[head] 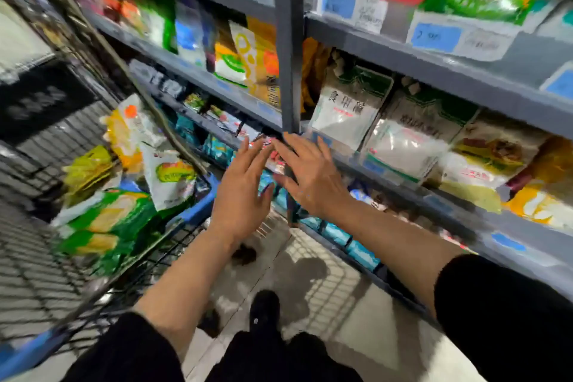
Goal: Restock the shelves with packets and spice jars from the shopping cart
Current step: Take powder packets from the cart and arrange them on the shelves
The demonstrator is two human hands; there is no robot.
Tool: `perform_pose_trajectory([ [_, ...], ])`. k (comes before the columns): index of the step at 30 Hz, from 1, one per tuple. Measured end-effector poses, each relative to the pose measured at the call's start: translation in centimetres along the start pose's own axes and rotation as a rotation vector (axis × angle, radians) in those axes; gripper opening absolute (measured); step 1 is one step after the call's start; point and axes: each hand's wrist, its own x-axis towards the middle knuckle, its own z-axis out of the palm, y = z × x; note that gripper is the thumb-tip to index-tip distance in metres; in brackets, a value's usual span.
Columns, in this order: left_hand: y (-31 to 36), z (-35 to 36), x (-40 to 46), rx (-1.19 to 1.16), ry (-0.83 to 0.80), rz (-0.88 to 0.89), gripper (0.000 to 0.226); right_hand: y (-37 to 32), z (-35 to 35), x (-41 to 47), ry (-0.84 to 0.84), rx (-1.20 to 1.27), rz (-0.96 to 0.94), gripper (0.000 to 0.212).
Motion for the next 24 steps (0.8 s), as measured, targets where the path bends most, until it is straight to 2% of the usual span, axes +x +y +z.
perform_pose_trajectory([
  [2, -1.8, -3.7, -2.0, 0.023, 0.123, -0.074, 0.057, -4.2, -0.1, 2.6, -0.005, 0.068, -0.094, 0.059],
  [5, -5.3, -8.9, -5.2, 0.125, 0.226, -0.287, 0.057, -10.3, 0.5, 5.7, -0.030, 0.109, -0.246, 0.059],
  [11, -13.1, -14.6, -11.9, 0.179, 0.208, -0.745, 0.063, -17.4, 4.4, 9.5, -0.236, 0.093, -0.354, 0.061],
  [13, -15.6, -15.4, -13.5, 0.142, 0.193, -0.849, 0.068, -19.4, 6.3, 10.9, -0.321, 0.118, -0.344, 0.060],
  [18, -22.1, -15.9, -14.1, 0.047, 0.159, -0.957, 0.078, -23.2, 12.5, 14.7, -0.559, 0.056, -0.300, 0.062],
  [24, -27.6, -12.8, -13.0, -0.023, 0.066, -1.060, 0.080, -23.5, 20.6, 17.0, -0.765, -0.036, -0.220, 0.061],
])
